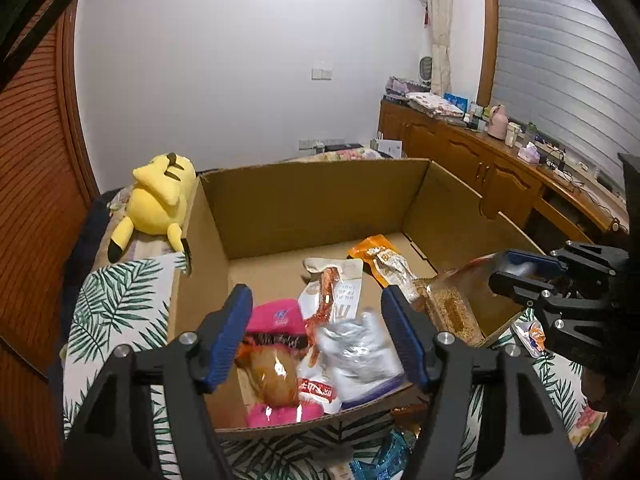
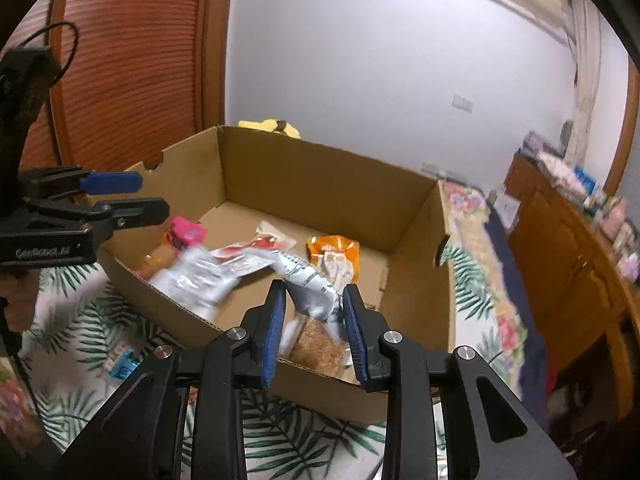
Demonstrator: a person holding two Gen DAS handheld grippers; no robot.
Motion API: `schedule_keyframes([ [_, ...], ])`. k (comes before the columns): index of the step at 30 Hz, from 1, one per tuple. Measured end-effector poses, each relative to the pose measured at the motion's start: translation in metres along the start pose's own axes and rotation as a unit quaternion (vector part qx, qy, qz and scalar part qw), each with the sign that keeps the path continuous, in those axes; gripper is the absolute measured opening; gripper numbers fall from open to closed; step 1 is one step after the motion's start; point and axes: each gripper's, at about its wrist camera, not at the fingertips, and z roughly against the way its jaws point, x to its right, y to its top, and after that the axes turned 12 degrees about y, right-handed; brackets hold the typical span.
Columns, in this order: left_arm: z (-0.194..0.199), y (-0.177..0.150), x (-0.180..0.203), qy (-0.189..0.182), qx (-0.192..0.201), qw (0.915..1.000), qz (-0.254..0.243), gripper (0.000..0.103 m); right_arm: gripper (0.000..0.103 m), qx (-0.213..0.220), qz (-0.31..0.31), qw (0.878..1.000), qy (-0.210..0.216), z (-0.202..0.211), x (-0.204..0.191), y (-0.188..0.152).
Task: Organize snacks
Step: 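Withdraw the left tool toward the white bar while the right tool reaches the orange pouch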
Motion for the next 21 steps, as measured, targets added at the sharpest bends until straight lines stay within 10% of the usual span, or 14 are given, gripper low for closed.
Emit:
schedule_keyframes([
  [3,0.004,0.000,-0.002,-0.002,0.009,1.0000,0.002,0.078,0.056,0.006,-0.007,1.000,0.005,0.003,0.002,0.000],
  [21,0.075,-0.041,-0.012,-0.044,0.081,0.9955,0.022,0.090,0.057,0.055,-0.006,0.997,0.044,0.097,0.002,-0.054],
])
